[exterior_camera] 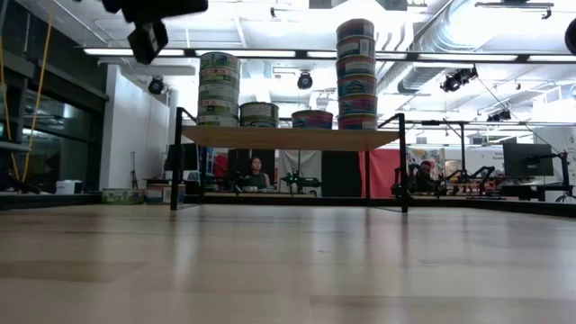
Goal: Stack canned seafood by type on shelf
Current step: Stack the green white tuna can on top of the other green white tuna cans on the shelf
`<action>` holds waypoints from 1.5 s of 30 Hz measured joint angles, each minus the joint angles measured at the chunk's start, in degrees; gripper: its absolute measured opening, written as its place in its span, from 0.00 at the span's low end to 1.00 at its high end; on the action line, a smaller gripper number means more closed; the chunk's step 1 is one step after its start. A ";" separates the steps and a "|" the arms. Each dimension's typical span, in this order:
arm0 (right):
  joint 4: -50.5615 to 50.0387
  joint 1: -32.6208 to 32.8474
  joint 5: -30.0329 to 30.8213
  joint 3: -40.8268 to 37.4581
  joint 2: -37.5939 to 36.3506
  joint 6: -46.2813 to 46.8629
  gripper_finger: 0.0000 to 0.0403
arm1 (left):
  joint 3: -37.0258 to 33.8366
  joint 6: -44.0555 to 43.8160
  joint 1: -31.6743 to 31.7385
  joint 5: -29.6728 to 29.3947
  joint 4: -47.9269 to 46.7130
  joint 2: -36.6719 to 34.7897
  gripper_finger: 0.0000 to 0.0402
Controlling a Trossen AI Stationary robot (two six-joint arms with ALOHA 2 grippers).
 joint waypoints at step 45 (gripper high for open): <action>18.53 -37.71 24.31 43.41 35.36 -69.27 0.00 | -0.21 8.28 -9.88 -11.45 -7.29 20.69 0.00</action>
